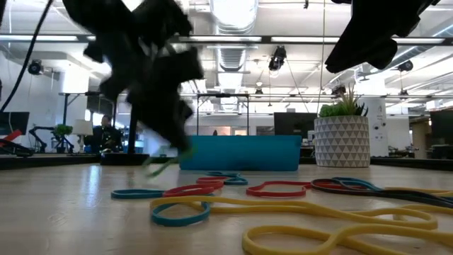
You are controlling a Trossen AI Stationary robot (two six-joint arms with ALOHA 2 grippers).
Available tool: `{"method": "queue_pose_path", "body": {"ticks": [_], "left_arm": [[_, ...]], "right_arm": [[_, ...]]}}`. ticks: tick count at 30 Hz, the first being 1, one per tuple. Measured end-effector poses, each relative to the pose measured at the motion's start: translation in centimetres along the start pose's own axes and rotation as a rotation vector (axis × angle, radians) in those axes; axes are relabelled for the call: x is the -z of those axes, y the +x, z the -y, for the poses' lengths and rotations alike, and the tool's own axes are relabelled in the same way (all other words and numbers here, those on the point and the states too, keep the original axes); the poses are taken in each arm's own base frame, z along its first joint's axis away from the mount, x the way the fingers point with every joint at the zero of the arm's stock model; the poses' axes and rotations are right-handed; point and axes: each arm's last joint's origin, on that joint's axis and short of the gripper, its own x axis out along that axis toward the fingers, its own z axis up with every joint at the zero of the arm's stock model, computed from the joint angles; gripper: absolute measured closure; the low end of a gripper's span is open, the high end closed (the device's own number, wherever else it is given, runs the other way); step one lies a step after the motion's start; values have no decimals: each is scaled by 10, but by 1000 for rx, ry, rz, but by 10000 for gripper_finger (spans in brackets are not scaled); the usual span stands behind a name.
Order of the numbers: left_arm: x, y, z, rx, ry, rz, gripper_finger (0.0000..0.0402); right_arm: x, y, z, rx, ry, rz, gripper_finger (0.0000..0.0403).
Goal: Pick and place rubber bands into bin
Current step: Put the green rubber band into the blue bin
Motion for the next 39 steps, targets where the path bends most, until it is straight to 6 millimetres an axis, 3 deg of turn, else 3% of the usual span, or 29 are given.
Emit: {"method": "queue_pose_path", "body": {"ticks": [9,17,24,28,39], "left_arm": [[-50,-64,-14,-258,26,297,402],[-70,-95,-48,-768,-96,382,401],[-64,-72,-88,-851,-146,304,401],[-57,-54,-104,-810,-160,250,401],[-54,-46,-111,-792,-144,223,398]], "right_arm": [[2,2,2,9,-4,-3,347],[3,2,3,16,0,2,344],[3,2,2,14,18,7,345],[2,2,2,8,26,13,346],[3,3,3,12,30,10,346]]}}
